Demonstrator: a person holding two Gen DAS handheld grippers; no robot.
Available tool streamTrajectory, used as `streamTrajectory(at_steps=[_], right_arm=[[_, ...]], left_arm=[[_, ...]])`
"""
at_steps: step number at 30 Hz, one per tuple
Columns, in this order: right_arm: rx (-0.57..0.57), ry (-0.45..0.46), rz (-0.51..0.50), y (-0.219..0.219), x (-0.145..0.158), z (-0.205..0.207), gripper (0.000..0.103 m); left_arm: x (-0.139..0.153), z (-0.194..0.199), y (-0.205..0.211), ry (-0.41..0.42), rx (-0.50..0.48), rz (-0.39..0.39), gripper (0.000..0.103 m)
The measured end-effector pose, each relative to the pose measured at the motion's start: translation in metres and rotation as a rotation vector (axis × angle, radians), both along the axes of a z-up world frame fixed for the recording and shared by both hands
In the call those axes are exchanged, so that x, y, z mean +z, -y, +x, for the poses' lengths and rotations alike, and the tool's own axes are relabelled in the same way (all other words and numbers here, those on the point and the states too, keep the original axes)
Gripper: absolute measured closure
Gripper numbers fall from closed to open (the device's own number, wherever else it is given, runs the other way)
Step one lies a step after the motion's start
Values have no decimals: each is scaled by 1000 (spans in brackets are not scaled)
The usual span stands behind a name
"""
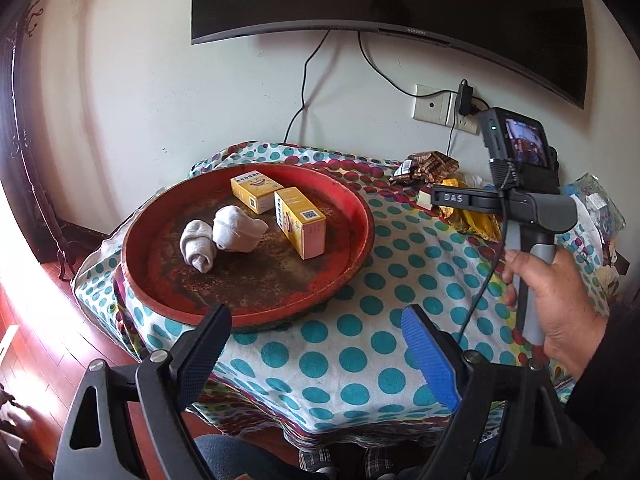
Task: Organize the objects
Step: 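Carry the yellow box with the right gripper into the red tray and release, then reach the left gripper to the yellow chip bag and grasp it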
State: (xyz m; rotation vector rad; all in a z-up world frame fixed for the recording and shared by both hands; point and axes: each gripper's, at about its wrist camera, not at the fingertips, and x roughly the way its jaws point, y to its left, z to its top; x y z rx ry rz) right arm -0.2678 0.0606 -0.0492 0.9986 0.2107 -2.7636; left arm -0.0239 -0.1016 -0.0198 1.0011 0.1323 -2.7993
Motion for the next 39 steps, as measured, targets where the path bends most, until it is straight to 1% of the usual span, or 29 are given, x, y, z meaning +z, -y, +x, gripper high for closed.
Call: streamTrajectory(at_steps=[3, 8, 14, 16, 19, 21, 23, 25, 26, 27, 28, 29, 31, 34, 36, 39], right_arm=[[-71, 4, -9, -44, -6, -7, 13], [-185, 24, -19, -111, -15, -17, 12], [-252, 41, -33, -149, -22, -18, 10], [-275, 36, -24, -160, -25, -18, 9], [-301, 48, -95, -177, -26, -19, 9], [-327, 69, -122, -186, -28, -20, 7], [-348, 100, -184, -196, -33, -21, 6], [-345, 114, -248, -205, -37, -23, 6], [-362, 120, -270, -209, -39, -23, 5], [-373, 123, -287, -213, -41, -23, 5], [-361, 125, -313, -215, -42, -23, 5], [-353, 125, -332, -216, -43, -23, 5], [-355, 130, -357, -219, -45, -22, 5], [-336, 141, -370, -218, -47, -24, 5], [-333, 142, -370, -217, -47, -24, 5], [-330, 129, -377, -218, -46, -23, 5]], left_arm=[[-7, -12, -15, 12, -30, -15, 14], [-18, -41, -46, 19, -107, -19, 14], [-25, -99, -87, 31, -200, 13, 14], [-26, -122, -99, 33, -210, 15, 14], [-31, -155, -113, 58, -206, -1, 14], [-33, -175, -117, 69, -214, 7, 14], [-33, -192, -120, 67, -217, -14, 14], [-33, -208, -123, 77, -219, -40, 14], [-32, -215, -125, 81, -227, -45, 14], [-30, -222, -127, 75, -237, -40, 14], [-30, -229, -129, 73, -258, -19, 14], [-32, -238, -131, 87, -278, 4, 14], [-37, -252, -131, 101, -266, 21, 14], [-49, -271, -126, 153, -235, 82, 14], [-54, -276, -126, 156, -227, 113, 14], [-67, -284, -133, 196, -222, 135, 14]])
